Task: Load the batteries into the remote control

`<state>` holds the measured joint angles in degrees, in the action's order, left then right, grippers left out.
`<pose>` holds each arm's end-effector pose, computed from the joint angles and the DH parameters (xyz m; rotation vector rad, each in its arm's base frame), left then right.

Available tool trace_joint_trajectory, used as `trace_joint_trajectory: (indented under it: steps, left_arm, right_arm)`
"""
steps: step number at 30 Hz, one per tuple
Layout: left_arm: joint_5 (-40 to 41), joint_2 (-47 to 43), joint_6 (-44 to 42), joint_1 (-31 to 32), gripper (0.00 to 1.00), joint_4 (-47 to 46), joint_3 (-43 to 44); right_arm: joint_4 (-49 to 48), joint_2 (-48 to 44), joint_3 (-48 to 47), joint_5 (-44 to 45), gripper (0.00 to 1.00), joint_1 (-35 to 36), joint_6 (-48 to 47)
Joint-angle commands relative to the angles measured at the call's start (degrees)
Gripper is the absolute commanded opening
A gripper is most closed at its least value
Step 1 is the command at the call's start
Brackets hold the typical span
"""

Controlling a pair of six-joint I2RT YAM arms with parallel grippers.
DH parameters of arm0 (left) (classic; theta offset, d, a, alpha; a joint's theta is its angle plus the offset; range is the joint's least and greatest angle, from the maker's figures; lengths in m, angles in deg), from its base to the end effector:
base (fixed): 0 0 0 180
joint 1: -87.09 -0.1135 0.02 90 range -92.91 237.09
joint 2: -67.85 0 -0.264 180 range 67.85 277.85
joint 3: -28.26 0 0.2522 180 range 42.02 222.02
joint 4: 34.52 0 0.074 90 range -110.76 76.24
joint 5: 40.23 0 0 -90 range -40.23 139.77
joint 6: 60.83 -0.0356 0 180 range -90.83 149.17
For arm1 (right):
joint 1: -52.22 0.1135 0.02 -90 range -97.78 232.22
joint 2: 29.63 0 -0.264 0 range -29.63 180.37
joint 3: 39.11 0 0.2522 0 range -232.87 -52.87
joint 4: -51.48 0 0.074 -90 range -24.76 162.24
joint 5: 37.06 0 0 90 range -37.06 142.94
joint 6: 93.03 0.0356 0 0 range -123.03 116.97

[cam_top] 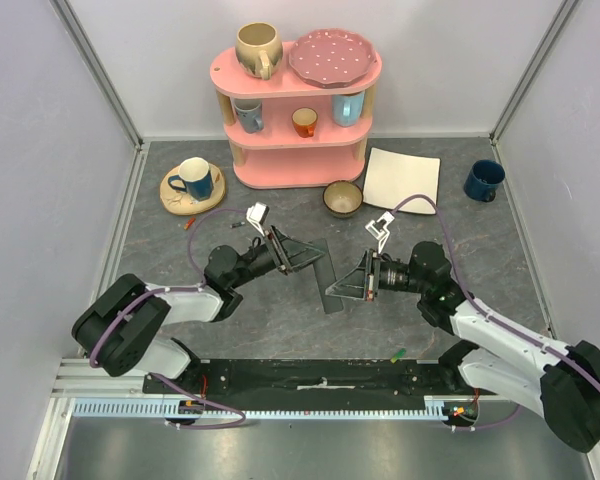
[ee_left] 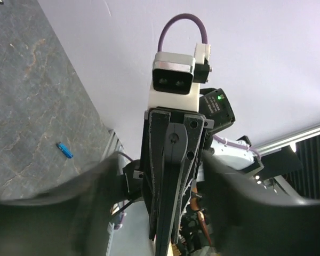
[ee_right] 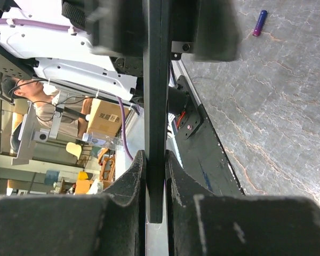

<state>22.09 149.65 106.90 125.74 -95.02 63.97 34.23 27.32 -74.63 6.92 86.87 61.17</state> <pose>0.1923 -0.1750 0.2194 -0.0560 1.6732 -1.9556 0.1576 0.1400 0.2354 -0.2400 2.0226 1.8610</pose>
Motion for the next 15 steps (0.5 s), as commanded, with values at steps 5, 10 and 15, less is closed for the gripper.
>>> trace_joint_trajectory:
  steps: [5, 10, 15]
  left_arm:
    - [-2.6, -5.9, 0.0, -6.8, 0.85, -2.3, -3.8]
    - [-0.7, -19.9, -0.9, -12.9, 0.86, 9.3, -10.7]
    - [5.2, -37.1, -11.8, -13.6, 0.88, 36.2, -10.6]
  right_arm:
    - [31.2, -5.7, -17.3, 9.8, 0.00, -0.1, -24.3]
    - [65.2, -0.4, -32.6, 33.0, 0.00, -0.1, -40.6]
    - [80.7, 7.8, -39.8, 67.2, 0.00, 0.1, -46.4]
